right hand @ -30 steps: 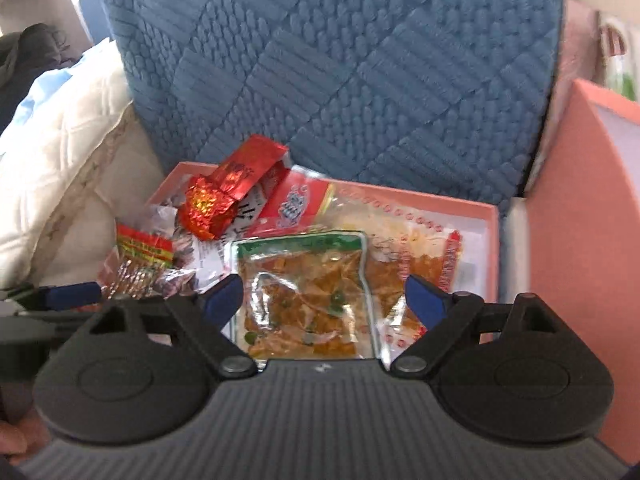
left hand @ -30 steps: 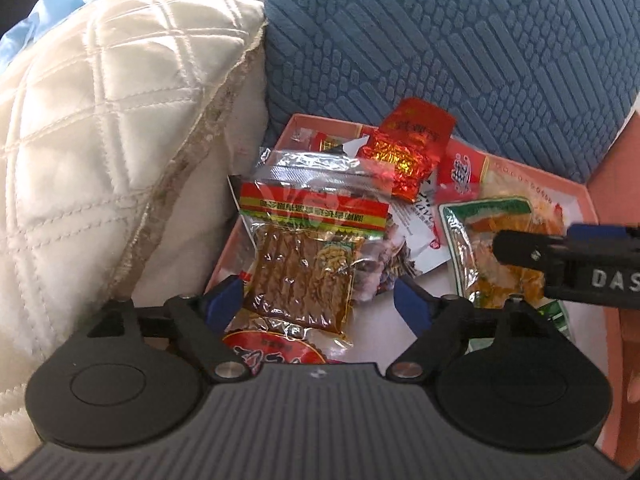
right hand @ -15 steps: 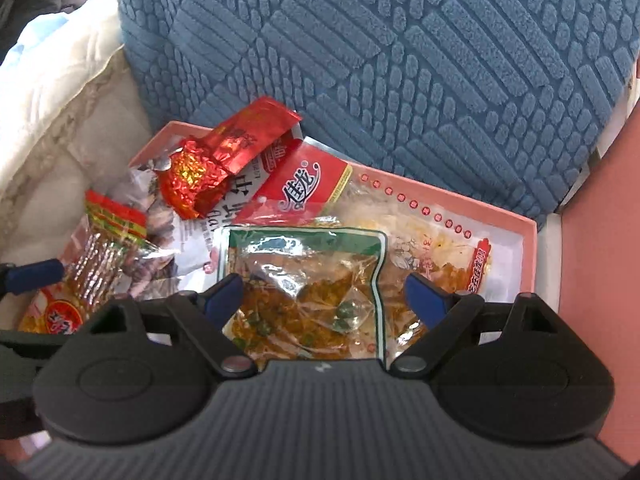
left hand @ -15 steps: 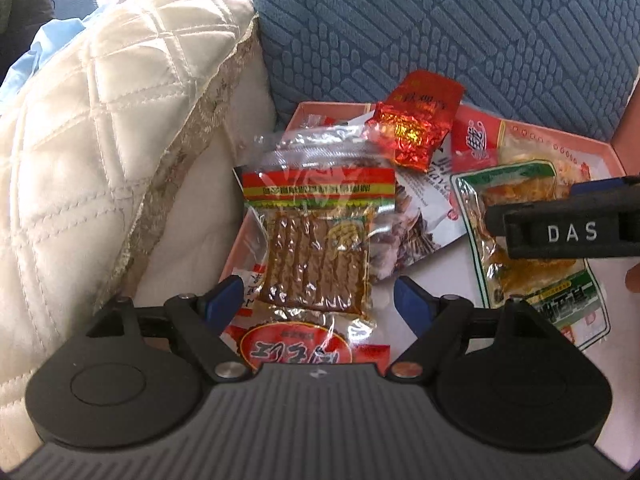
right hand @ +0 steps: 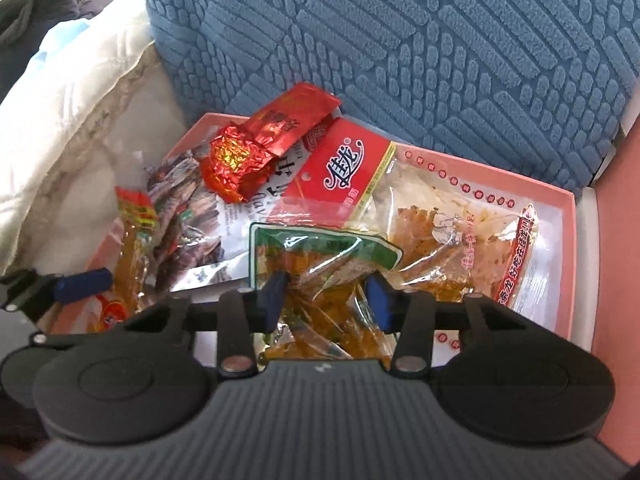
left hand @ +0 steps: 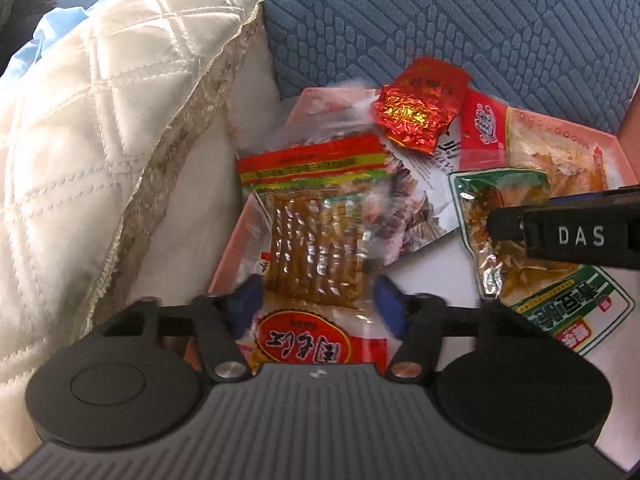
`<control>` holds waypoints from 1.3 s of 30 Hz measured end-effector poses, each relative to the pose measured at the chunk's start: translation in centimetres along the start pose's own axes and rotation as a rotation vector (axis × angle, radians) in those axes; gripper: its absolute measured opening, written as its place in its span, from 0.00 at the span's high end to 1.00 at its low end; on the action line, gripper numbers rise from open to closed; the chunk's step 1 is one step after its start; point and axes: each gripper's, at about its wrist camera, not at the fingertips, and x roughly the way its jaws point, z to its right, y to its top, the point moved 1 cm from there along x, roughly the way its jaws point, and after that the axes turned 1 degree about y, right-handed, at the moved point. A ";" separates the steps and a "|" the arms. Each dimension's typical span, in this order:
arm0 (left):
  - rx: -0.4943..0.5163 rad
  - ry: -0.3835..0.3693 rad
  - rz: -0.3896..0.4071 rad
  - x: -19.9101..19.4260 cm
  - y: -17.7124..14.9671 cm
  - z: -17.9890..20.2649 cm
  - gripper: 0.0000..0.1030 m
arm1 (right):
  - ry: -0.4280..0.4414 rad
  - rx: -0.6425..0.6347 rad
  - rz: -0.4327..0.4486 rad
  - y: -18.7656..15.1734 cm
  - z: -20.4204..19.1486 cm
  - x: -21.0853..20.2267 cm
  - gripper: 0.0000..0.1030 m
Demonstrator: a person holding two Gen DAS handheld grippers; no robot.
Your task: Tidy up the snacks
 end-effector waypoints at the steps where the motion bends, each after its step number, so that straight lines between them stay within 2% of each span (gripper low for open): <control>1: -0.001 0.005 0.007 -0.1 -0.1 -0.1 0.45 | 0.005 0.008 0.001 0.0 0.0 -0.1 0.58; 2: -0.003 0.009 0.012 -0.2 -0.2 -0.3 0.51 | 0.008 0.014 0.004 0.0 0.0 -0.2 0.59; 3: -0.013 0.007 0.014 -0.3 -0.2 -0.6 0.53 | 0.009 0.019 0.009 0.0 0.0 -0.5 0.59; 5: -0.038 -0.018 0.017 -0.7 -0.2 -1.1 0.67 | 0.005 0.027 0.019 0.1 0.0 -1.0 0.60; 6: -0.050 -0.032 0.019 -0.9 -0.3 -1.5 0.68 | 0.003 0.034 0.024 0.0 0.1 -1.3 0.60; 8: -0.066 -0.036 0.033 -1.5 -0.5 -2.1 0.78 | 0.006 0.047 0.029 -0.1 0.4 -2.0 0.61; 11: -0.083 -0.042 0.052 -2.4 -0.6 -2.7 0.83 | 0.007 0.051 0.041 -0.3 0.4 -2.8 0.61; 16: -0.116 -0.088 0.082 -4.5 -1.1 -3.0 0.85 | -0.003 0.042 0.056 -1.2 0.2 -4.4 0.62; 19: -0.162 -0.142 0.093 -5.9 -1.5 -3.2 0.85 | -0.009 0.041 0.065 -1.9 0.0 -5.4 0.62; 25: -0.189 -0.181 0.128 -8.9 -2.4 -3.2 0.85 | -0.005 0.059 0.092 -2.9 -0.4 -8.1 0.64; 38: -0.261 -0.272 0.148 -15.9 -4.9 -2.9 0.85 | -0.008 0.056 0.151 -5.8 -1.2 -16.1 0.65; 39: -0.259 -0.274 0.153 -16.6 -4.9 -2.8 0.85 | -0.009 0.058 0.157 -6.0 -1.2 -16.8 0.67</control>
